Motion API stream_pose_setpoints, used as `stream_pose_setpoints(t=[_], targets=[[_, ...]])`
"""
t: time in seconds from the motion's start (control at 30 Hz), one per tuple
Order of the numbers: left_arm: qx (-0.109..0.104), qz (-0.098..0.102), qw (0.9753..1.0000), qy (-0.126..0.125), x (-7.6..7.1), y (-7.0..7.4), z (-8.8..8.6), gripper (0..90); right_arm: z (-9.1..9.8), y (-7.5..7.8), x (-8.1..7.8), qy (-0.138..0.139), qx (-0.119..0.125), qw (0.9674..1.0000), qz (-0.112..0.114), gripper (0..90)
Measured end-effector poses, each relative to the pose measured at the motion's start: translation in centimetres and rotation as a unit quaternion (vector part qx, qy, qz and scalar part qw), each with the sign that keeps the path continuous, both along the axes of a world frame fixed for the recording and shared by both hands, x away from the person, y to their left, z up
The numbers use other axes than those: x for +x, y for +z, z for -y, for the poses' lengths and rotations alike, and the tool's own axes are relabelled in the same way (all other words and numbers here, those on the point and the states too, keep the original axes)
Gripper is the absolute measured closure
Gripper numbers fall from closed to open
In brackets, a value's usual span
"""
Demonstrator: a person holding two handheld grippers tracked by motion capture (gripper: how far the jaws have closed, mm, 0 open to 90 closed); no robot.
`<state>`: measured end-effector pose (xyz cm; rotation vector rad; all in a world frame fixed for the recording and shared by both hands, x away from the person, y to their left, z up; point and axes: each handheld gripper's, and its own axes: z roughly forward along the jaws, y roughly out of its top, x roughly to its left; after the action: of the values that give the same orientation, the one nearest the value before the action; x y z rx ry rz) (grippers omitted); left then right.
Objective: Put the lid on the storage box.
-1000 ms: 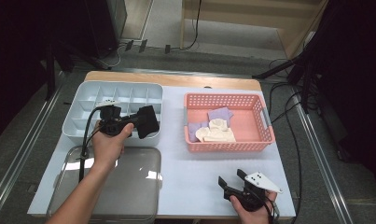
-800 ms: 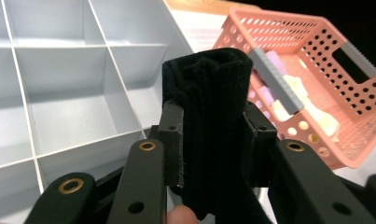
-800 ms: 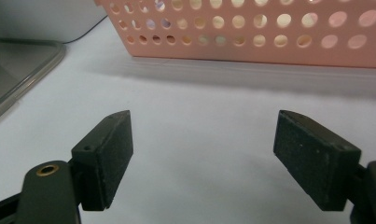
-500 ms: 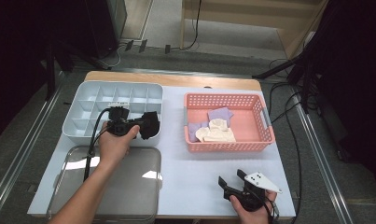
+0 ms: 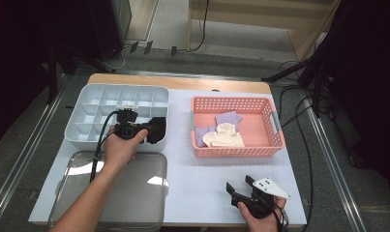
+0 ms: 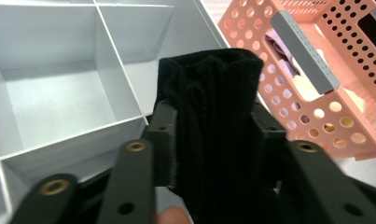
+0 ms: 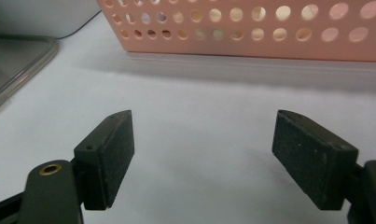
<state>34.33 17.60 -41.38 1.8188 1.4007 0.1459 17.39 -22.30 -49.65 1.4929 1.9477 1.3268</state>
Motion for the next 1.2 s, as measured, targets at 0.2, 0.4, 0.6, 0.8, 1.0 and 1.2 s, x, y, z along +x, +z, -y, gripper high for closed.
stream_pose_setpoints(t=[0.2,0.4,0.6,0.8,1.0,1.2], targets=[[-0.016,0.015,0.9995,0.021,0.6,0.6,-0.6,36.4,0.1,-0.1,0.0,0.001,0.004,1.0,-0.004,21.2],[-0.022,0.023,0.9995,0.005,0.6,1.1,-0.2,63.1,0.1,-0.1,0.0,0.004,0.001,1.0,-0.004,21.4],[-0.017,0.01,0.9997,-0.012,0.4,0.9,0.0,71.9,-0.1,-0.1,0.0,0.003,-0.001,1.0,-0.007,21.9],[-0.006,-0.027,0.9991,-0.032,0.6,0.0,0.3,73.0,-0.1,-0.2,0.0,0.004,-0.004,1.0,-0.008,22.1],[-0.013,-0.055,0.9979,-0.031,0.9,-0.9,0.2,71.9,-0.2,-0.2,0.0,0.004,-0.005,0.9999,-0.01,22.5],[-0.012,-0.005,0.9998,-0.014,0.2,0.4,-0.2,61.7,-0.1,-0.2,0.1,0.004,-0.002,0.9999,-0.009,22.7]])
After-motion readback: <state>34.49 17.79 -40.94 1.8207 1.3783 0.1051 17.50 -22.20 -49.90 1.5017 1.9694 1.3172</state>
